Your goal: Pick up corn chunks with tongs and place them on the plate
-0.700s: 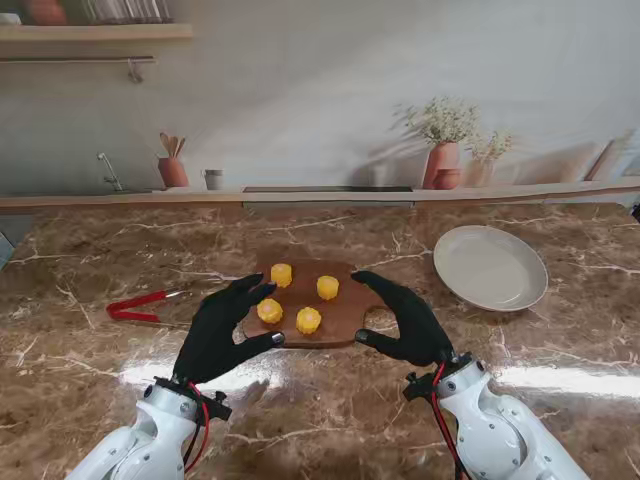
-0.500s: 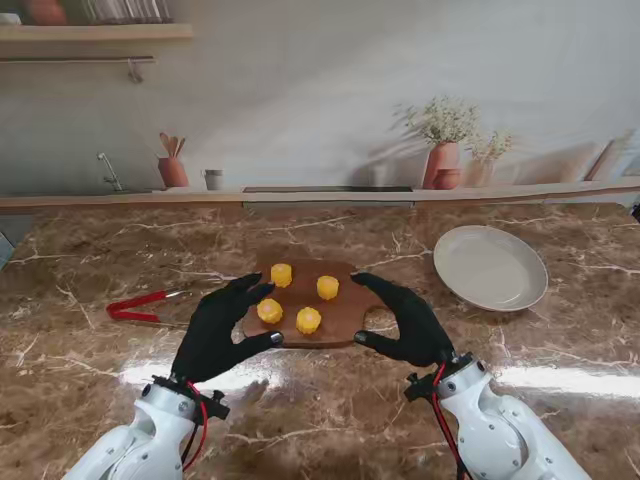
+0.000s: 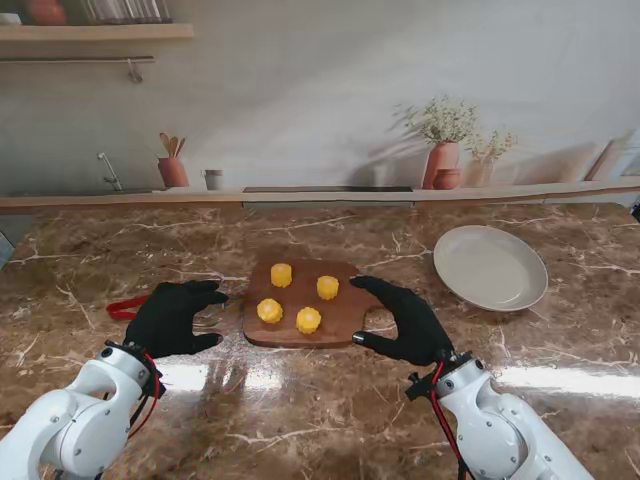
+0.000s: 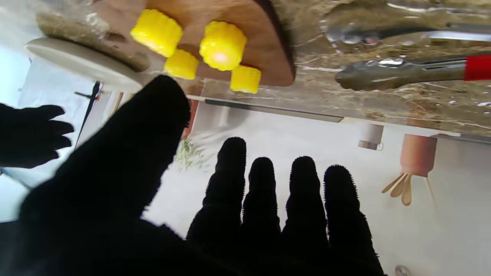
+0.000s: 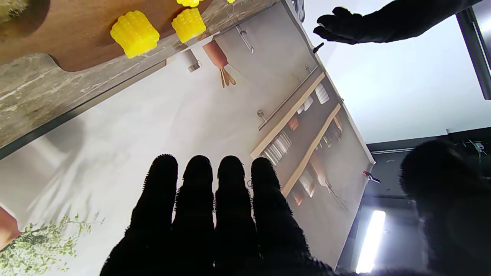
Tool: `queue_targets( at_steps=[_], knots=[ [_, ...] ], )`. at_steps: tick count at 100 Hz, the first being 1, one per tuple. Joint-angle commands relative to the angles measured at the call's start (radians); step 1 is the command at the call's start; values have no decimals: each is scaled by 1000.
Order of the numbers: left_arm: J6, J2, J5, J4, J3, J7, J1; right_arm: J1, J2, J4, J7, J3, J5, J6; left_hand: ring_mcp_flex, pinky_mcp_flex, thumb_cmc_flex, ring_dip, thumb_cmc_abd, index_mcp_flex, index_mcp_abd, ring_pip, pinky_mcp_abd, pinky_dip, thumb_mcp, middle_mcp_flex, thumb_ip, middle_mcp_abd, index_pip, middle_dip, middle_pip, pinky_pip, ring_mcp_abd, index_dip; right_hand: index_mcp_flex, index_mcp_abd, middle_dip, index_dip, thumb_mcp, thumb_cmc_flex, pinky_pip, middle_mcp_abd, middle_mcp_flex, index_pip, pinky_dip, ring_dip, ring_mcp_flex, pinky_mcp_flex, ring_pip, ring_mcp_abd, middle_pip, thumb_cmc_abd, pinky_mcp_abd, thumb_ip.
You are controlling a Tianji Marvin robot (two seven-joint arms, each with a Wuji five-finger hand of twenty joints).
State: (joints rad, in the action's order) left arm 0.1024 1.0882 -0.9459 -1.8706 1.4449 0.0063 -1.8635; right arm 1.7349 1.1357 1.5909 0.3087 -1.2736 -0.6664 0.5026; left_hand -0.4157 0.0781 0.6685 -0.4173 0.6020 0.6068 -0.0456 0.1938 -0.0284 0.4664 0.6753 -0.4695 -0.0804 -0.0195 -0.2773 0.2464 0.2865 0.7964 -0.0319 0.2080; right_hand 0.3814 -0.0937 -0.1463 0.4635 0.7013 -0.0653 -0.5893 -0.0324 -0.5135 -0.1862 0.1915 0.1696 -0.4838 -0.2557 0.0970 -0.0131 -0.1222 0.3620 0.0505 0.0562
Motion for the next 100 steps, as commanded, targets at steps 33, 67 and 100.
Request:
queue_targets(
  at_steps=[33,67,100],
  knots=[
    [-30,-58,-88,168,-8,-264,212,-19,-6,-34,-66,3,28,-17,-46,11,-69,-108,57,-2,8,69,36,72,45,-27,-51,6,-61,80,34,49,-49,36,6,24,-20,-2,-8,-33,-15,28,-22,18,-11,-5,-30,-2,2,-36,0,15,27,-32],
    [-9,-79,-90,306,-107,-363,361,-19,-6,-34,-73,1,36,-23,-57,5,-82,-144,70,14,45,84,58,124,22,-50,-57,-18,-140,126,51,55,-47,77,11,32,-30,-1,18,-26,-16,35,-32,17,-8,-3,-33,-4,2,-38,-3,21,25,-29],
    [7,-88,-84,415,-197,-371,432,-23,-7,-33,-89,0,49,-28,-71,-3,-88,-177,65,39,89,100,93,167,34,-72,-58,-32,-227,161,60,70,-51,137,13,35,-38,-2,26,-26,-17,37,-39,18,-4,-1,-35,-5,3,-39,-3,23,24,-25]
  ],
)
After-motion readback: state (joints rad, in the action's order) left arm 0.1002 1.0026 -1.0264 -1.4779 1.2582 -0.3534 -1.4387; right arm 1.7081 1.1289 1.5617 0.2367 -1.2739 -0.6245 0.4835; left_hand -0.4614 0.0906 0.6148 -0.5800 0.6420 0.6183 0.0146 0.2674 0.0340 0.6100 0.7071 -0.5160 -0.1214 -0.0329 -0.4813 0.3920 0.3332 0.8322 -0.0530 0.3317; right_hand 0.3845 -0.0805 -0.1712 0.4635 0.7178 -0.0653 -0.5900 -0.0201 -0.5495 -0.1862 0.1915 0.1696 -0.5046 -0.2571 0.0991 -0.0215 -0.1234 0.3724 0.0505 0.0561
